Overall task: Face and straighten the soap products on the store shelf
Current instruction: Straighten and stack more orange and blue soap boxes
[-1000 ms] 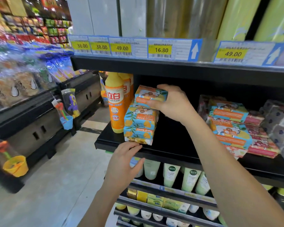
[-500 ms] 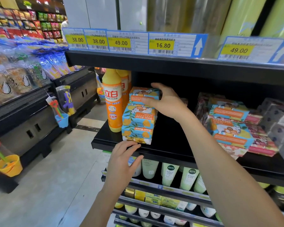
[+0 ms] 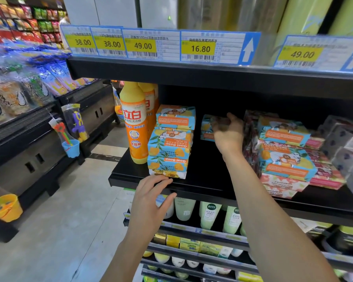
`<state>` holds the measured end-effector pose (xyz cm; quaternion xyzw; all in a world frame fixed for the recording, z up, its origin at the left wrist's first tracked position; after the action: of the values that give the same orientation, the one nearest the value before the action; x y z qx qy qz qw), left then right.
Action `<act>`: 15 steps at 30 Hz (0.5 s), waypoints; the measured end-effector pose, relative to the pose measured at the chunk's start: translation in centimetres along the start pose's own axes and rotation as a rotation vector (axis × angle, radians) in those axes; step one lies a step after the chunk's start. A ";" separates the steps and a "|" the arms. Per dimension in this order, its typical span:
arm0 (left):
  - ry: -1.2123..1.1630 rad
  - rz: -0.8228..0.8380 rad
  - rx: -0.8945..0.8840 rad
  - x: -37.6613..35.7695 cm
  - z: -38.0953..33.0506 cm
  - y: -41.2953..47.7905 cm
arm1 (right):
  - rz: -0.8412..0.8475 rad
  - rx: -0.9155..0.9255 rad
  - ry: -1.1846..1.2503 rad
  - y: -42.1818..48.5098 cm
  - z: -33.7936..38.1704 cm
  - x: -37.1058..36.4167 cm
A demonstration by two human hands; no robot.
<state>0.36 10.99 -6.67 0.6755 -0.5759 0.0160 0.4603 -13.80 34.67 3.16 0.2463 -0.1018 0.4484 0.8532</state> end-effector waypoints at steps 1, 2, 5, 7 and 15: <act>0.002 0.002 0.003 0.0 0.0 0.0 | 0.007 -0.014 -0.025 0.5 -0.4 -0.2; 0.002 0.003 0.004 0.0 0.0 0.0 | 0.021 -0.034 -0.033 0.9 -0.7 -0.3; -0.008 -0.002 0.008 0.0 -0.1 0.0 | 0.061 -0.076 0.012 1.6 -1.0 -0.7; -0.009 0.000 0.012 0.0 -0.1 -0.1 | 0.085 -0.099 0.074 2.1 -1.3 -1.2; -0.004 -0.002 0.008 0.0 -0.1 -0.1 | 0.069 -0.104 0.058 3.1 -3.6 -2.3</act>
<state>0.48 11.05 -6.64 0.6778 -0.5761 0.0164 0.4566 -17.80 36.32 0.16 0.1847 -0.1085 0.4787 0.8514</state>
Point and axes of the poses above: each hand's wrist, its own y-axis towards the middle knuckle, its own x-axis out of the back of the hand, z = x × y, the point moved 2 cm from there along y, towards the middle knuckle, and after that the axes turned 4 degrees about -y, right-handed, at the moved point
